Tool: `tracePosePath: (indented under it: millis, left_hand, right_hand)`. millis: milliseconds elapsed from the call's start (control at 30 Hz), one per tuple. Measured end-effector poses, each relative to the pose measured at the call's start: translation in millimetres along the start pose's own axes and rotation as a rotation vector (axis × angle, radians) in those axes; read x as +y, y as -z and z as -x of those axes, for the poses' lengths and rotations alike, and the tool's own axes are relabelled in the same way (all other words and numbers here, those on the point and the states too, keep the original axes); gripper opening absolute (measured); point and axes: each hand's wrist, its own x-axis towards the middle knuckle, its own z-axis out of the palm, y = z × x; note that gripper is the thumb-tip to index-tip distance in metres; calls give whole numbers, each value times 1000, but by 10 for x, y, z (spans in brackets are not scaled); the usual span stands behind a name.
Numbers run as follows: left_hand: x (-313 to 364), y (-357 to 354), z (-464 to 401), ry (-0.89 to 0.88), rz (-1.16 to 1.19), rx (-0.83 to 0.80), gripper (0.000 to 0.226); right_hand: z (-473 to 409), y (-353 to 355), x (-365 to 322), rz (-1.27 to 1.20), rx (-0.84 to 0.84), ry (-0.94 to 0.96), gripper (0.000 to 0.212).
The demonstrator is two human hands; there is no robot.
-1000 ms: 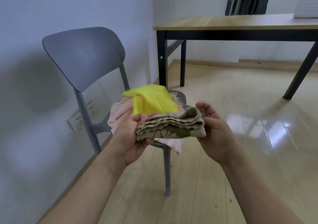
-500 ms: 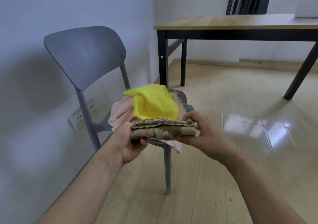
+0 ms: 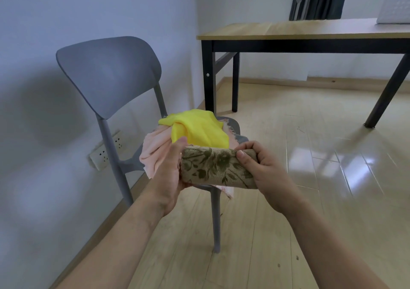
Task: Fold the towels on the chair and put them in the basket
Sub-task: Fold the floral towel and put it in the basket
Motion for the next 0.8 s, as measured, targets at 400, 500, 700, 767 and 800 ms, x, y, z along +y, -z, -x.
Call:
tracePosePath:
  millis: [400, 500, 700, 767, 800]
  left_hand:
    - [68, -255, -240, -446, -466, 253, 8]
    - [212, -302, -547, -476, -501, 195, 9]
    - [471, -390, -1708, -465, -509, 230, 30]
    - [516, -408, -2099, -418, -521, 239, 30]
    - [544, -419, -2256, -382, -520, 244, 31]
  right_hand:
    - [-259, -130, -114, 174, 271, 5, 19]
    - [-623, -85, -192, 377, 331, 7, 24]
    - [-1699, 78, -195, 566, 478, 170, 18]
    - [-2053, 121, -186, 558, 463, 152, 18]
    - [-2199, 142, -201, 557, 462, 130, 19]
